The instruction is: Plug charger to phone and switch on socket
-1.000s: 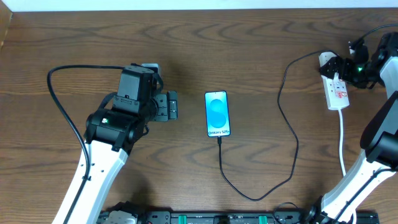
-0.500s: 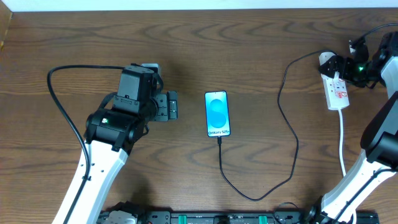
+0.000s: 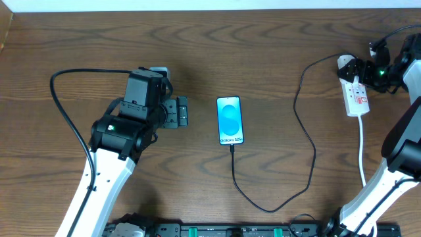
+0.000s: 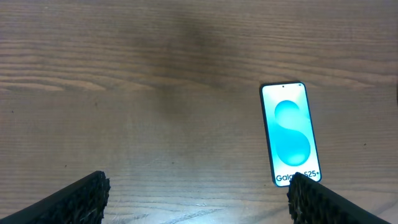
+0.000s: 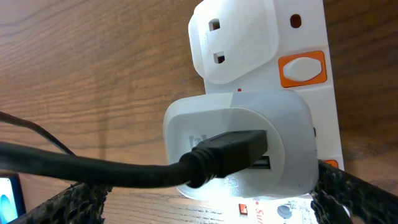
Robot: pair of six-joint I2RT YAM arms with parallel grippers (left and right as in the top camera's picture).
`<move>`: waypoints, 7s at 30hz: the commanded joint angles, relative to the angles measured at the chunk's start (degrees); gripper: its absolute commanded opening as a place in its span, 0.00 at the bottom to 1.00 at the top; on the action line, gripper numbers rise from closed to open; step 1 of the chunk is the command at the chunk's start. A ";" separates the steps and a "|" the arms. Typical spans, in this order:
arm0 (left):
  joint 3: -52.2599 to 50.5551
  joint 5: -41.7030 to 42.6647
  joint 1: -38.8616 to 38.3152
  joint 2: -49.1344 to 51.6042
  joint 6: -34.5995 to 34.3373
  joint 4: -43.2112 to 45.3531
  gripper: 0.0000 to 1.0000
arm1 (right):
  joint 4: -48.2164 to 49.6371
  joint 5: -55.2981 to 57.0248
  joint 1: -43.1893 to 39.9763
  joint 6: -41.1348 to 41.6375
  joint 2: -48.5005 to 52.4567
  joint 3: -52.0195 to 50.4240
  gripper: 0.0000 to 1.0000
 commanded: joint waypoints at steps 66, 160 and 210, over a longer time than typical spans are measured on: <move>-0.15 -0.72 0.35 -0.17 0.39 -0.13 0.91 | -9.73 6.69 -1.09 11.26 -35.32 -3.15 0.99; -65.07 -1.90 15.04 -64.48 14.32 60.61 0.91 | -11.50 6.78 -1.01 11.78 -35.80 -3.15 0.99; -65.05 0.90 19.47 -69.07 12.79 40.79 0.92 | -11.50 6.78 -1.01 11.78 -35.80 -3.15 0.99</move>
